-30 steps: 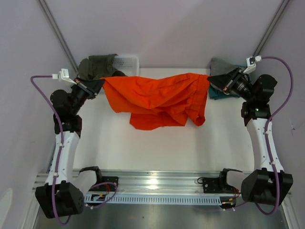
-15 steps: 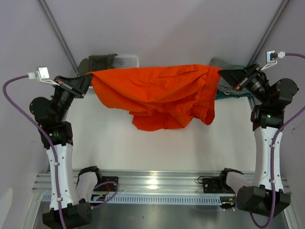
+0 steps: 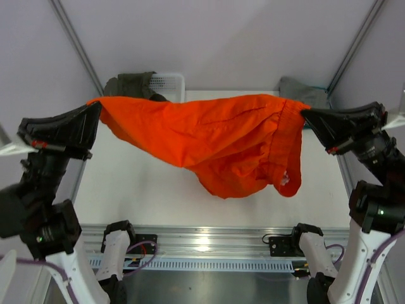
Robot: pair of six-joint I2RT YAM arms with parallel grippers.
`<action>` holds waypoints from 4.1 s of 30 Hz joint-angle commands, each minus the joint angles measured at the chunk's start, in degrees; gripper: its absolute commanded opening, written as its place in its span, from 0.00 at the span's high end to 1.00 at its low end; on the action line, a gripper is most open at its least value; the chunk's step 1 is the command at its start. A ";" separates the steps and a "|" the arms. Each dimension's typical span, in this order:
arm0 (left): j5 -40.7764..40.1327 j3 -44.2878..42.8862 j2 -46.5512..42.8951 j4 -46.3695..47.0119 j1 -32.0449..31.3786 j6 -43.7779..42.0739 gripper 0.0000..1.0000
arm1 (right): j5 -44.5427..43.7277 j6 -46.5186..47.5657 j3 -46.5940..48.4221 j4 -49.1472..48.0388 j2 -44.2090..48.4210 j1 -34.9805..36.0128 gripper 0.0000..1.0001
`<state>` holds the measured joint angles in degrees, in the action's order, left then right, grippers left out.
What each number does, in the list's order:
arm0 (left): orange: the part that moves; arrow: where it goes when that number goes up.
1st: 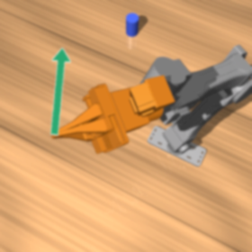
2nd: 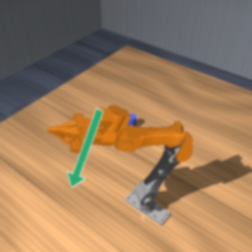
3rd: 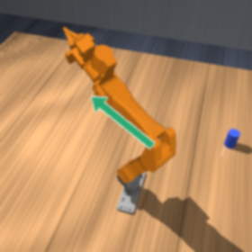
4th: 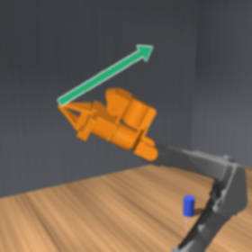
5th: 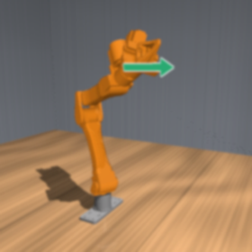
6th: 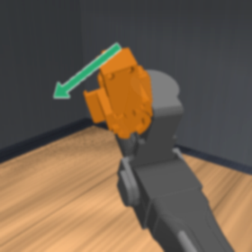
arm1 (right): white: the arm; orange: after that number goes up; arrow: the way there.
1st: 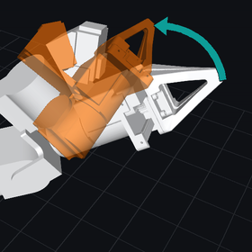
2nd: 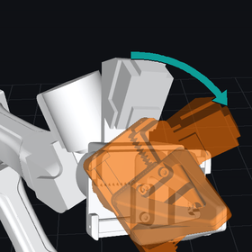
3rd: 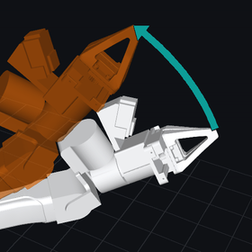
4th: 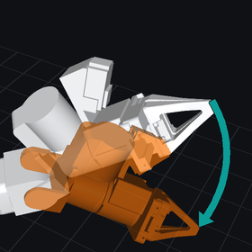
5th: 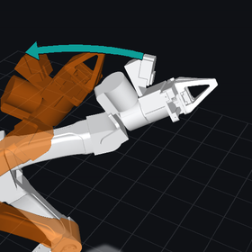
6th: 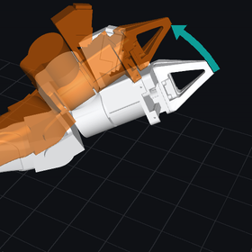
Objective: Fold and stack the shorts
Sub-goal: Flatten the shorts out
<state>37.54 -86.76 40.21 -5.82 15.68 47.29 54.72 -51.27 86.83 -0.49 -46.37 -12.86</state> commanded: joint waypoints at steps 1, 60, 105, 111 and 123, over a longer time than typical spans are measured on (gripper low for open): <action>-2.46 -9.26 -0.39 -10.33 0.67 -4.82 1.00 | 0.99 -6.27 0.63 -2.38 2.16 0.21 1.00; -12.13 51.07 5.83 23.46 -8.27 -3.34 1.00 | -11.47 -3.67 -34.08 -10.31 -19.36 6.35 1.00; -31.91 38.85 47.97 33.80 -13.40 -2.02 0.01 | -19.21 11.09 43.09 -1.19 -96.82 12.69 0.01; -36.66 44.29 31.82 25.25 -20.84 -6.77 0.01 | -21.75 22.60 26.70 7.76 -80.57 14.62 0.01; -46.94 63.80 8.41 14.44 -47.13 -2.39 0.01 | -44.32 27.19 -17.90 13.67 -46.21 15.06 0.17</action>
<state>-4.23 -25.96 52.36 12.12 -26.59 43.64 19.51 -24.53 74.87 10.87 -96.82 4.49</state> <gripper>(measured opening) 0.993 0.838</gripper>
